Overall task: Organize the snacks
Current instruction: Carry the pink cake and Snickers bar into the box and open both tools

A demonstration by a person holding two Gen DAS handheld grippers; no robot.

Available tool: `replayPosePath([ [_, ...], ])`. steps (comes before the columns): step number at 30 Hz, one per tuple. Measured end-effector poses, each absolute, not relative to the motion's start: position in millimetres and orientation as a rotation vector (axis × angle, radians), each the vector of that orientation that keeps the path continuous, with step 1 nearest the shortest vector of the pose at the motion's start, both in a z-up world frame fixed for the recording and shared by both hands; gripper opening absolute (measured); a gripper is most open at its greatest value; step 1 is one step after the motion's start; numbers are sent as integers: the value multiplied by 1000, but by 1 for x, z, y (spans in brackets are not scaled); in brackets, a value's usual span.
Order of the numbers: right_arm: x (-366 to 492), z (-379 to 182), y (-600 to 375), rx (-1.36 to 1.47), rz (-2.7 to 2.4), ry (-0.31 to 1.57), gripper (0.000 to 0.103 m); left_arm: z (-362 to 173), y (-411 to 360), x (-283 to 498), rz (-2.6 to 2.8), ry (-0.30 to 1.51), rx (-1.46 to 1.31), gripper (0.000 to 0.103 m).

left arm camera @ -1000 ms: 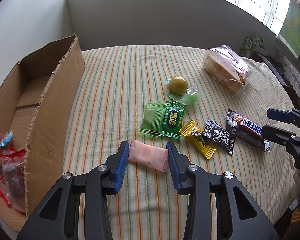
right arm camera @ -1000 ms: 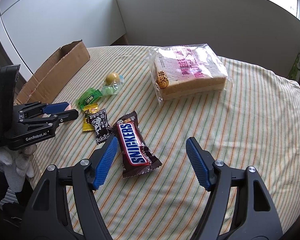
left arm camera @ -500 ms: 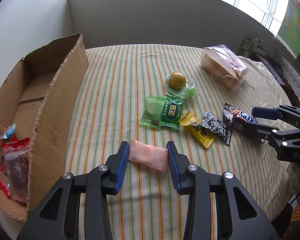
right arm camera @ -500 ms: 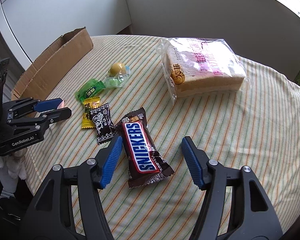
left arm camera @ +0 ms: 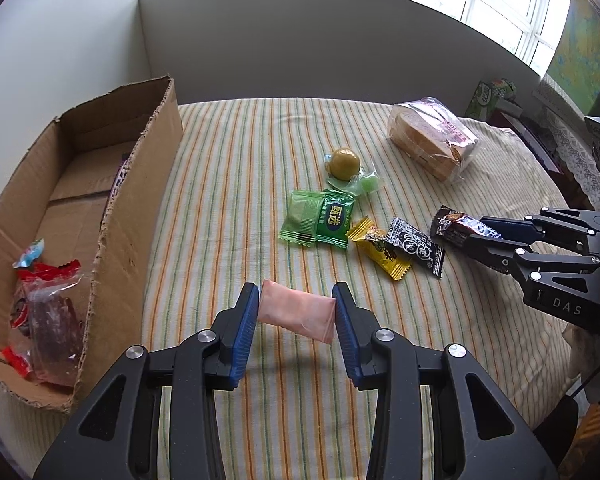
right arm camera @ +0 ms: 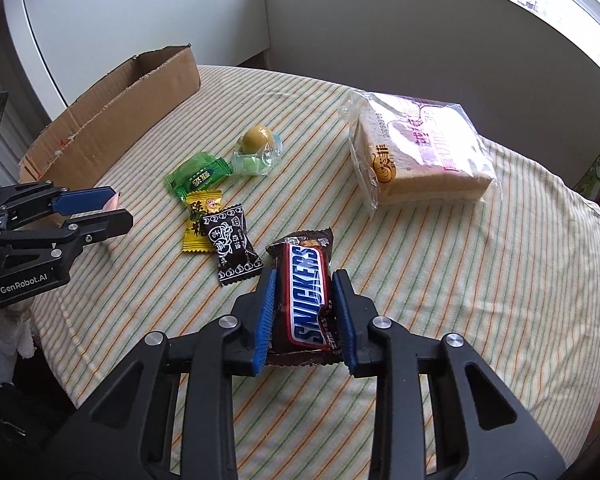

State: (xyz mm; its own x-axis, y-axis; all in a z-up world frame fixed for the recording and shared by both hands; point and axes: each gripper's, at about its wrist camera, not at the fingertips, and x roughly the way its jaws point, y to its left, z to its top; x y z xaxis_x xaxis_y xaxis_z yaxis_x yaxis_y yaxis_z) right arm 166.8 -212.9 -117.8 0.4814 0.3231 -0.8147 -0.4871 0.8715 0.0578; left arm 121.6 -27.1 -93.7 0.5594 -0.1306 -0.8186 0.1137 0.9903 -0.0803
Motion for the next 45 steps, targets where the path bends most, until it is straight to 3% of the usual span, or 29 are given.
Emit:
replayPosePath([
  [24,138,-57,-207,-165,483,831,29,-50,-7,87,-151,871,-23,36],
  [45,153,-3,-105,-185,612,738,29,-16,96,88,-6,771,-104,36],
])
